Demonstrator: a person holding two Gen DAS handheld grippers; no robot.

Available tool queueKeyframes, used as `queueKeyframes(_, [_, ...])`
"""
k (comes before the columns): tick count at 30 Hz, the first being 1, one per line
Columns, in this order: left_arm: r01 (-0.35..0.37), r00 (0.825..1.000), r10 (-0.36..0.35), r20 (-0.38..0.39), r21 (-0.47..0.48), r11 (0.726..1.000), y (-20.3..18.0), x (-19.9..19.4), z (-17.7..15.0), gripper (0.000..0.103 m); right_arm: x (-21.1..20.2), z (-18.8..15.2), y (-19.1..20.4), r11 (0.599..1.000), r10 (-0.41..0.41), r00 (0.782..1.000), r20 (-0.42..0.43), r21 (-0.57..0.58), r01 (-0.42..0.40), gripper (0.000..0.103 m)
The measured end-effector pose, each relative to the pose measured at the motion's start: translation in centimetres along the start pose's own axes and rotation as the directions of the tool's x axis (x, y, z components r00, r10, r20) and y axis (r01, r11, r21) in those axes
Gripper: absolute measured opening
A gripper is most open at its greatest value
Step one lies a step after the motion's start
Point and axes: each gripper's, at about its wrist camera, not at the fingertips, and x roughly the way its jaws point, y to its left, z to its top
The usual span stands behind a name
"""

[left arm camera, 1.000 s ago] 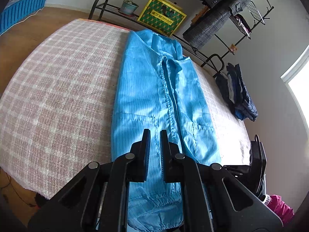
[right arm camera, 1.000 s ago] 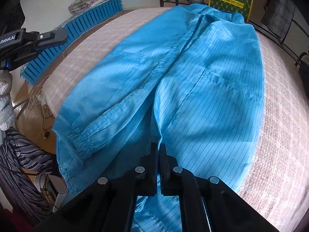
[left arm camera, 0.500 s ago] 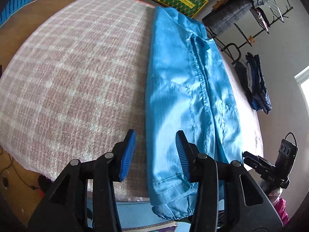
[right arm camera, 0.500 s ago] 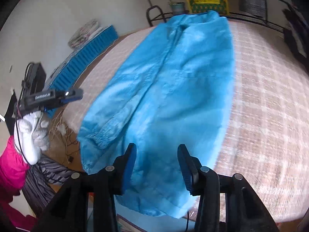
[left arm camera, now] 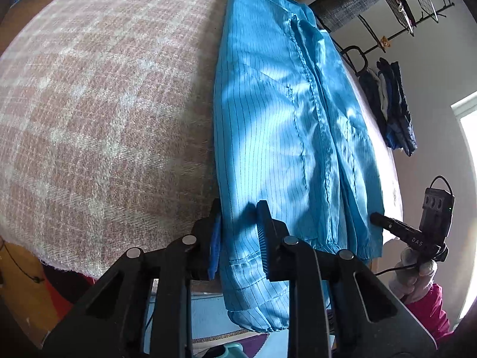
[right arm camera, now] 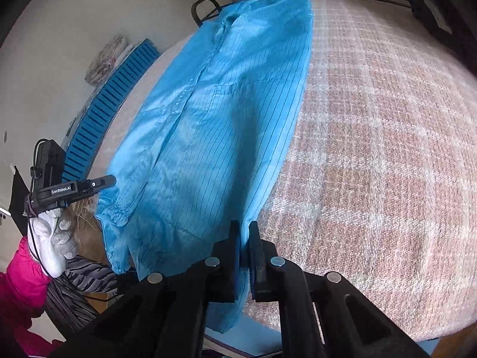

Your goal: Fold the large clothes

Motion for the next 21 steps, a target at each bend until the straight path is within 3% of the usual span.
queueKeyframes(2, [0.027, 0.999, -0.028, -0.020, -0.028, 0.999, 0.3, 0.0, -0.1, 0.029, -0.1, -0.1, -0.6, 0.998, 0.056, 0.998, 0.001, 0.029, -0.056, 0.013])
queueKeyframes(3, [0.055, 0.998, -0.056, -0.029, -0.041, 0.998, 0.5, -0.1, -0.1, 0.031, -0.3, -0.1, -0.8, 0.996, 0.083, 0.997, 0.003, 0.042, -0.083, 0.026])
queueKeyframes(6, [0.105, 0.993, -0.108, -0.042, -0.063, 0.992, 1.1, -0.1, -0.2, 0.032, -0.7, -0.4, -1.4, 0.983, 0.168, 0.986, 0.012, 0.069, -0.169, 0.036])
queueKeyframes(8, [0.140, 0.989, -0.144, -0.045, -0.090, 0.986, 1.7, 0.0, 0.0, 0.032, -0.1, -0.8, -2.2, 0.970, 0.217, 0.976, -0.005, 0.109, -0.215, 0.036])
queueKeyframes(9, [0.156, 0.985, -0.163, -0.055, -0.104, 0.982, 1.9, 0.1, 0.0, 0.028, 0.2, -1.0, -2.8, 0.961, 0.244, 0.970, -0.007, 0.136, -0.240, 0.033])
queueKeyframes(11, [0.169, 0.981, -0.178, -0.070, -0.124, 0.978, 2.3, 0.7, 0.2, 0.010, 0.3, -1.2, -3.8, 0.941, 0.299, 0.954, 0.014, 0.165, -0.297, 0.031])
queueKeyframes(15, [0.180, 0.979, -0.190, -0.069, -0.129, 0.975, 1.9, 1.0, 0.6, 0.004, 1.0, -0.7, -4.0, 0.941, 0.305, 0.952, -0.003, 0.155, -0.300, 0.006])
queueKeyframes(21, [0.178, 0.983, -0.180, -0.027, -0.063, 0.982, 0.8, -0.5, 0.3, 0.001, 0.5, -1.1, -3.4, 0.948, 0.279, 0.960, 0.012, 0.155, -0.277, 0.002])
